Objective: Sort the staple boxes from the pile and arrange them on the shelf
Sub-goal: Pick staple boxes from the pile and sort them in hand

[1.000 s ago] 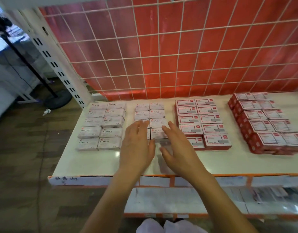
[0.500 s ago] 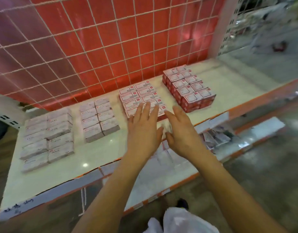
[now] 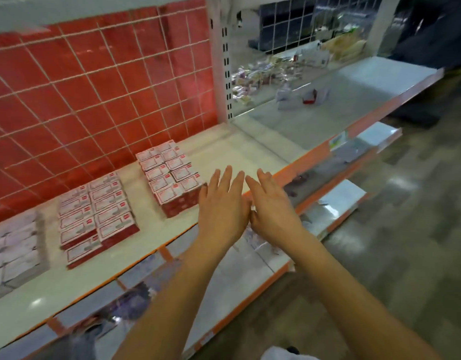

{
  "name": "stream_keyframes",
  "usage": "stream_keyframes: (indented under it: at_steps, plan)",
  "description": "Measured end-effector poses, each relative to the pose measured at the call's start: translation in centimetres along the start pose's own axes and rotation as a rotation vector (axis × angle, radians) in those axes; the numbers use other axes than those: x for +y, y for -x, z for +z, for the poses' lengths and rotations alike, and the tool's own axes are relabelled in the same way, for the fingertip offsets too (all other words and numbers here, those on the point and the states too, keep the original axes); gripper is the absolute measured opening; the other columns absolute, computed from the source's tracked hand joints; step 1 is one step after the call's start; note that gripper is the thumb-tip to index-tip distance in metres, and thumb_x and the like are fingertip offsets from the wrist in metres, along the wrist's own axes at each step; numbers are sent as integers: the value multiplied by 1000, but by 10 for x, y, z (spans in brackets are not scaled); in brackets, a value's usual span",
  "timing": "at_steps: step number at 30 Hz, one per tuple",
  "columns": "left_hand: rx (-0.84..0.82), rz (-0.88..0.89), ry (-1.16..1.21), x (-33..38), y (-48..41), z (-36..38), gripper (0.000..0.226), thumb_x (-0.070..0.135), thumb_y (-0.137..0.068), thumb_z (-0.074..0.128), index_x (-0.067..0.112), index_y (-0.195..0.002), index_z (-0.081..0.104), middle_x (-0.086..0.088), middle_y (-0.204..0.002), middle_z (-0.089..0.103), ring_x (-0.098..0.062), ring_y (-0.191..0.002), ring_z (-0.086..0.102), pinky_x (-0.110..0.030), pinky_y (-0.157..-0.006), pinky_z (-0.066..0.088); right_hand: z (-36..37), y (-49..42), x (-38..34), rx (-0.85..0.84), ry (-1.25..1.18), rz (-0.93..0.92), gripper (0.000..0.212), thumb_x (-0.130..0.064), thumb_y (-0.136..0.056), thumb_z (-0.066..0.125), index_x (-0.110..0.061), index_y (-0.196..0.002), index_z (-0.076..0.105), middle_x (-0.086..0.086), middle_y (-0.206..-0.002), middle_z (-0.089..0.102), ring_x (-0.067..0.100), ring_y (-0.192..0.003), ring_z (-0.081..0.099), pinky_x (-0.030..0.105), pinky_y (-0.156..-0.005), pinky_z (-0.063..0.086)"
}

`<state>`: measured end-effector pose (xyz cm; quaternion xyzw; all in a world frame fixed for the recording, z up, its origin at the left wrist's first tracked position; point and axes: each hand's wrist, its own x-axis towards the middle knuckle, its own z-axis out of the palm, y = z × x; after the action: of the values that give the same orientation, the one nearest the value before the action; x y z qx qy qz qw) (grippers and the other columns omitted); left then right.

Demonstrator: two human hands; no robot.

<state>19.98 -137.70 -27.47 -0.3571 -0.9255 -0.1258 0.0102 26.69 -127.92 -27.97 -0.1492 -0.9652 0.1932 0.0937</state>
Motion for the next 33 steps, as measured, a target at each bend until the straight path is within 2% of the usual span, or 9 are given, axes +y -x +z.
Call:
stream_keyframes:
  at_steps: [5,10,14,18,21,24,28,33]
  plan:
    - [-5,-6,46,62,-41,22,56,38,-100,36,27,-151,17,1,-161,5,-22,-148,2,-47,-117,16,-29,-13,69,18,55,1,65,-6,-85,50,-5,-145,26,23,-152,18,36,-142,15,39,-117,7]
    - [-33,37,36,106,-81,37,58,38,-98,39,26,-151,17,0,-160,8,-24,-147,5,-47,-116,19,-39,-30,126,53,16,56,62,-3,-74,56,0,-134,43,28,-138,41,42,-128,38,51,-108,31]
    - [-56,60,61,132,-119,49,59,40,-97,41,26,-151,19,-1,-160,10,-26,-147,7,-46,-116,20,-50,-51,163,67,-6,111,58,-12,-81,45,-4,-138,40,23,-143,36,38,-132,33,46,-110,29]
    - [-85,76,66,155,-174,63,63,42,-97,44,25,-151,19,-2,-160,11,-27,-146,11,-43,-113,22,-64,-81,206,32,-22,140,63,-7,-85,50,-9,-145,28,18,-153,18,32,-143,13,41,-115,16]
    - [-97,100,74,170,-219,73,67,41,-94,50,25,-151,17,-2,-160,11,-27,-146,11,-42,-114,22,-75,-116,239,11,-37,165,66,-9,-88,50,-12,-148,22,16,-156,9,30,-144,7,40,-116,13]
    - [-114,94,67,183,-265,80,67,41,-95,48,27,-151,14,-1,-160,9,-26,-146,9,-42,-113,21,-84,-152,267,11,-48,197,62,-14,-92,49,-15,-148,22,16,-156,9,29,-144,8,39,-117,12]
    - [-160,78,66,196,-314,86,70,42,-95,50,27,-152,11,-1,-161,6,-27,-146,7,-45,-113,22,-90,-186,299,50,-26,220,62,-17,-91,53,-16,-147,25,14,-155,16,31,-143,14,38,-114,19]
    - [-172,66,7,202,-360,97,74,42,-93,54,21,-151,14,-8,-159,12,-32,-145,13,-47,-113,27,-95,-225,331,11,-17,208,65,-20,-91,54,-16,-147,22,13,-155,15,32,-141,15,36,-112,22]
